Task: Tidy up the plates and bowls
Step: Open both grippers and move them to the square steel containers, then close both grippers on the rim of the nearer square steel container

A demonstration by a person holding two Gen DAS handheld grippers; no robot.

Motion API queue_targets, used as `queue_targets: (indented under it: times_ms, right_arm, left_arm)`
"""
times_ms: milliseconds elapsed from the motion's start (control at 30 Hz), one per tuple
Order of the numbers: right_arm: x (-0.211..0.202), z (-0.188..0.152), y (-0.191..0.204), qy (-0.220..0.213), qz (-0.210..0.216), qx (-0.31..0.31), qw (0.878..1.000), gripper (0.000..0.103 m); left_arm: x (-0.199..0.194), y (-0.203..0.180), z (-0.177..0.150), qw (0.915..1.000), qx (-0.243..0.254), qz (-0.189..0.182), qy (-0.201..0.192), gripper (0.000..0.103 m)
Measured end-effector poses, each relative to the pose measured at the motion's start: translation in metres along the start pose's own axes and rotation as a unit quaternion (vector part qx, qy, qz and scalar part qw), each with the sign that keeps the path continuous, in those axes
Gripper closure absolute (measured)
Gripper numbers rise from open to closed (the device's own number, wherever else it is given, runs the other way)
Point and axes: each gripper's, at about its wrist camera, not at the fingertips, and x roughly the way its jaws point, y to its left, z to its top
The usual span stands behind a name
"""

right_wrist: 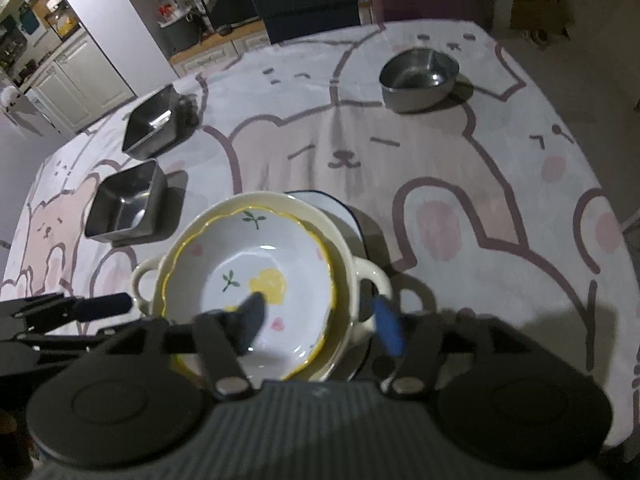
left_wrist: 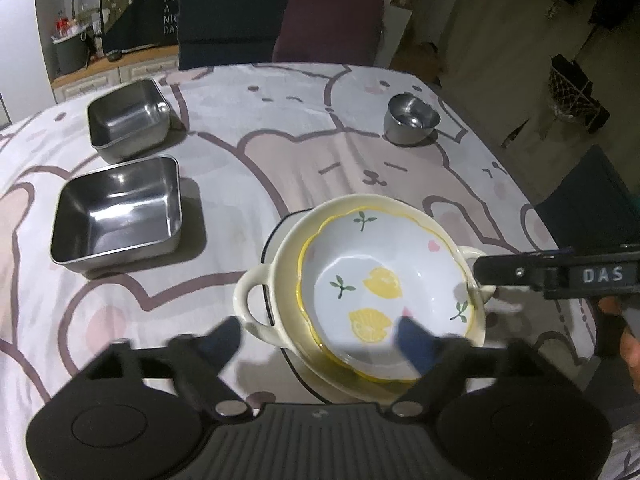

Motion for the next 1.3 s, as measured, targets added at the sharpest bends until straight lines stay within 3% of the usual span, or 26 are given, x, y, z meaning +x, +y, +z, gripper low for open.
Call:
queue_targets:
  times_ms: [100,133,200,367,633,933,1000,1100,1300]
  right_arm:
    - [-0.012,-0.003,0.001,-0.028,-0.003,-0.007,1.0,0.012]
    - [-0.016,-0.003,0.002,-0.037,-0.002,-0.008,0.999,0.005]
    - [-0.023,-0.003,0.003,-0.057,-0.003,-0.011,0.998,0.0]
    - [-0.037,0.0,0.014,-0.101,0.013,-0.022,0.995,0.0]
    - [-0.023,0.02,0.049,-0.12,0.043,-0.046,0.991,0.0]
    - [0.022,0.058,0.098,-0.117,0.065,-0.047,0.99,0.0]
    - [0.034,0.067,0.108,-0.101,0.073,-0.034,0.992,0.001]
    - [0.053,0.076,0.119,-0.08,0.091,-0.02,0.992,0.007]
    - [0.09,0.086,0.137,-0.029,0.093,-0.02,0.995,0.042]
  left_arm:
    - [-0.011,0.0,0.0,0.9998,0.004,0.014,-0.013,0.002]
    - [-0.016,0.001,0.0,0.9996,0.008,0.02,-0.018,0.001]
    - [-0.027,0.003,0.003,0.999,0.013,0.03,-0.029,0.0]
    - [-0.057,0.019,0.017,0.9952,0.009,0.075,-0.063,0.0]
    - [-0.088,0.063,0.034,0.9859,-0.041,0.125,-0.103,0.0]
    - [-0.06,0.142,0.042,0.9789,-0.106,0.145,-0.098,0.002]
    - [-0.046,0.158,0.045,0.9791,-0.123,0.137,-0.086,0.015]
    - [-0.025,0.178,0.051,0.9804,-0.144,0.119,-0.061,0.03]
    - [0.011,0.193,0.063,0.9828,-0.147,0.109,-0.026,0.042]
